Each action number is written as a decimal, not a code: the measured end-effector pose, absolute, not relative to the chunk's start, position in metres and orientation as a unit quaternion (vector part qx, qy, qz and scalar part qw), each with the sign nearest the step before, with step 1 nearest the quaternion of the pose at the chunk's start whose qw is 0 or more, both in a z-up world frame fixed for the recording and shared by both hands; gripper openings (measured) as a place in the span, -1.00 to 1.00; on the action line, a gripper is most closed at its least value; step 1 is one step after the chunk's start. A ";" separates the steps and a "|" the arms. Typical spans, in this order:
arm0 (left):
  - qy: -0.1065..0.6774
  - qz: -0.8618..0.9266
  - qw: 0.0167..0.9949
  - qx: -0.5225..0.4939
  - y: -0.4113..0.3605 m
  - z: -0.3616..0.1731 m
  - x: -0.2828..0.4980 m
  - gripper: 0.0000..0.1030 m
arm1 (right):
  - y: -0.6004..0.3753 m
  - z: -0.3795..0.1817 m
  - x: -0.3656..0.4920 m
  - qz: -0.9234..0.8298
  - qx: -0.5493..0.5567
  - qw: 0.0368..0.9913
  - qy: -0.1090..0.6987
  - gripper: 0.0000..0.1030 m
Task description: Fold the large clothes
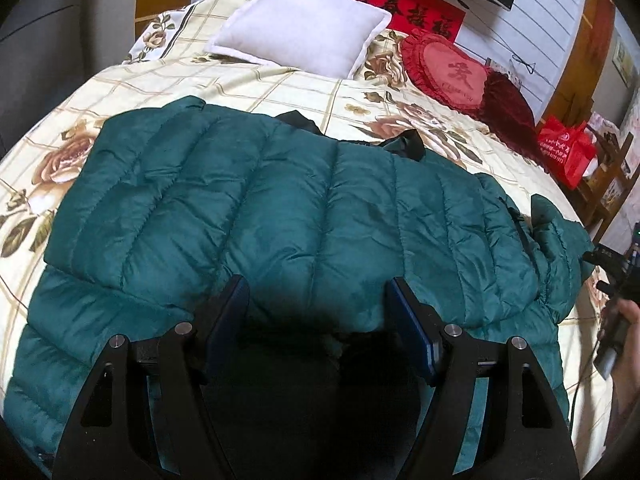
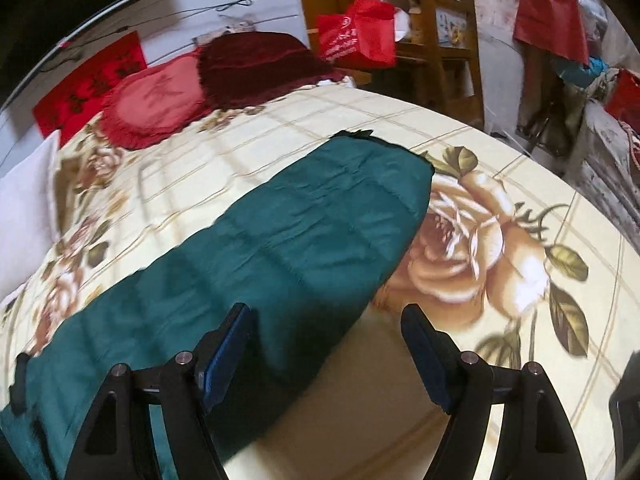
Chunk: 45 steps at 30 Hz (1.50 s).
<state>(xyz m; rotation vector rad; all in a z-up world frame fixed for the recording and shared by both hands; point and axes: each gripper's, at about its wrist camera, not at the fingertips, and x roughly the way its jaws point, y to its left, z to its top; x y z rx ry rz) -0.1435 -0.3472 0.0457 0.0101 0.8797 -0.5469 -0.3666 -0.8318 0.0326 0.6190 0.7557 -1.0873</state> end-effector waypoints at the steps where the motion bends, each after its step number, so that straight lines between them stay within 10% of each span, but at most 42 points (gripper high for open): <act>1: 0.419 -0.262 0.869 0.003 -0.347 0.045 -0.144 0.40 | -0.837 0.029 -0.364 -0.499 0.284 0.740 0.349 0.46; 9: 0.421 -0.267 0.867 -0.008 -0.344 0.041 -0.144 0.40 | -0.855 0.013 -0.364 -0.504 0.310 0.733 0.335 0.41; 17: 0.421 -0.268 0.866 -0.008 -0.343 0.041 -0.144 0.40 | -0.842 0.031 -0.362 -0.471 0.273 0.768 0.337 -0.75; 45: 0.392 -0.243 0.885 -0.058 -0.241 0.108 -0.144 0.40 | -0.541 0.174 -0.277 -0.087 0.149 0.938 0.300 -0.92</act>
